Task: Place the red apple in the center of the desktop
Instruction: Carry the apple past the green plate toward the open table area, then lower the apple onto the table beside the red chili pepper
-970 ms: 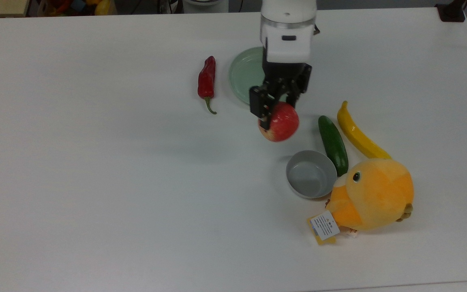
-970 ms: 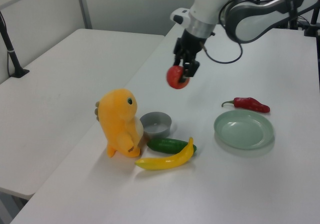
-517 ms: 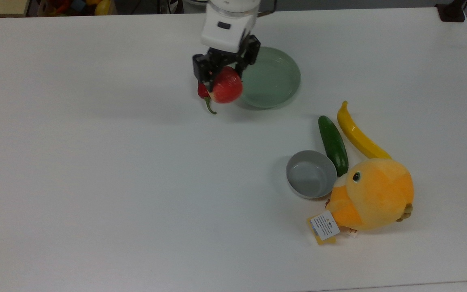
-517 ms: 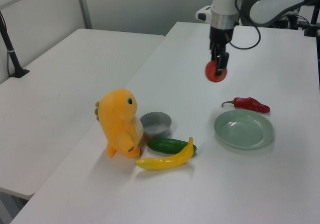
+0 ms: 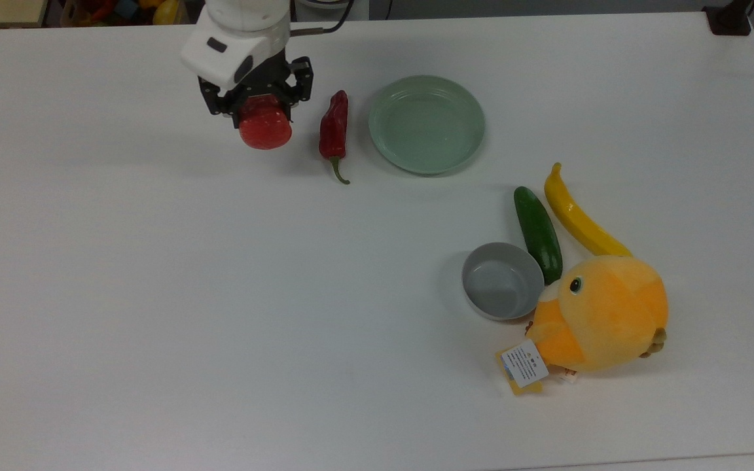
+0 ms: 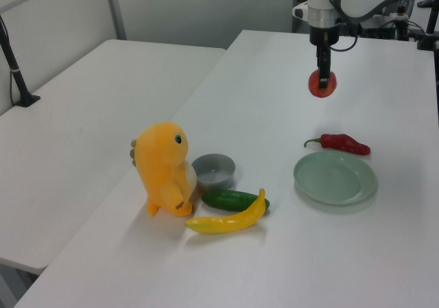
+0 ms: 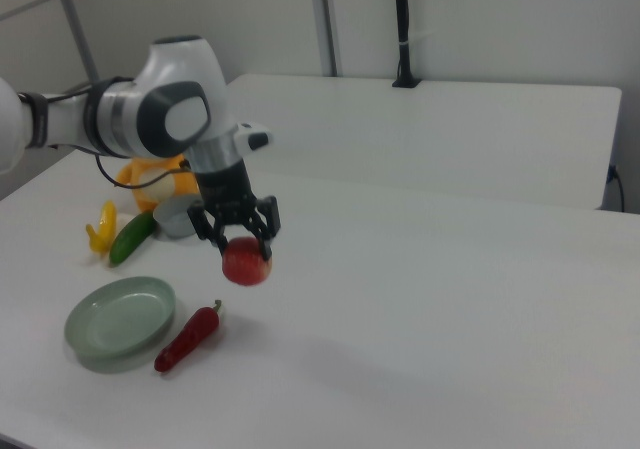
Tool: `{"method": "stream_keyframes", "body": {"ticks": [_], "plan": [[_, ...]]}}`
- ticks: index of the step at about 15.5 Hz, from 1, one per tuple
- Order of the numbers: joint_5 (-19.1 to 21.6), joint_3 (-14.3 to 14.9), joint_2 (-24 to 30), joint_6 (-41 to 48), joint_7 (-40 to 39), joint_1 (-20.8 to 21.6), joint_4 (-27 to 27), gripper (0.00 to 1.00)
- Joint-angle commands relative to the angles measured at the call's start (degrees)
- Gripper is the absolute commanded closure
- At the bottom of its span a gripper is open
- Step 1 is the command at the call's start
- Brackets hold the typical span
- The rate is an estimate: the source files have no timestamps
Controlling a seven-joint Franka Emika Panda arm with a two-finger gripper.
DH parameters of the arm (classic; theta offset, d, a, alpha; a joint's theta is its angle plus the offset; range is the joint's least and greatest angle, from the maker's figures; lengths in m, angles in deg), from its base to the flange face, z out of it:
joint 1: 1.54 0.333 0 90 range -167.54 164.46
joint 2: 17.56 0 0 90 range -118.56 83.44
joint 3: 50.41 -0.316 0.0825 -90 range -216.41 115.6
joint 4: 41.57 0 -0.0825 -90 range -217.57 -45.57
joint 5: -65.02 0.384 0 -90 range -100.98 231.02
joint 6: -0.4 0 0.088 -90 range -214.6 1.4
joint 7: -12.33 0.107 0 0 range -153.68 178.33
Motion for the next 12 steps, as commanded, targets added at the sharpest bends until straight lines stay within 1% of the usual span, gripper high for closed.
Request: {"method": "stream_keyframes", "body": {"ticks": [1, 3, 5, 8, 12], "plan": [[1.2, 3.6, 0.7, -2.5, -1.4, 1.9, -5.0, 0.77], [1.2, 3.8, 0.4, -2.6, -3.0, 1.9, -6.8, 0.77], [1.2, 3.8, -1.0, -2.7, -3.2, 1.9, -6.5, 0.77], [1.2, 3.7, -4.2, -7.5, -3.7, 2.4, -6.6, 0.77], [1.3, 3.8, -5.3, -8.1, -3.7, 2.3, -6.4, 0.77]]}}
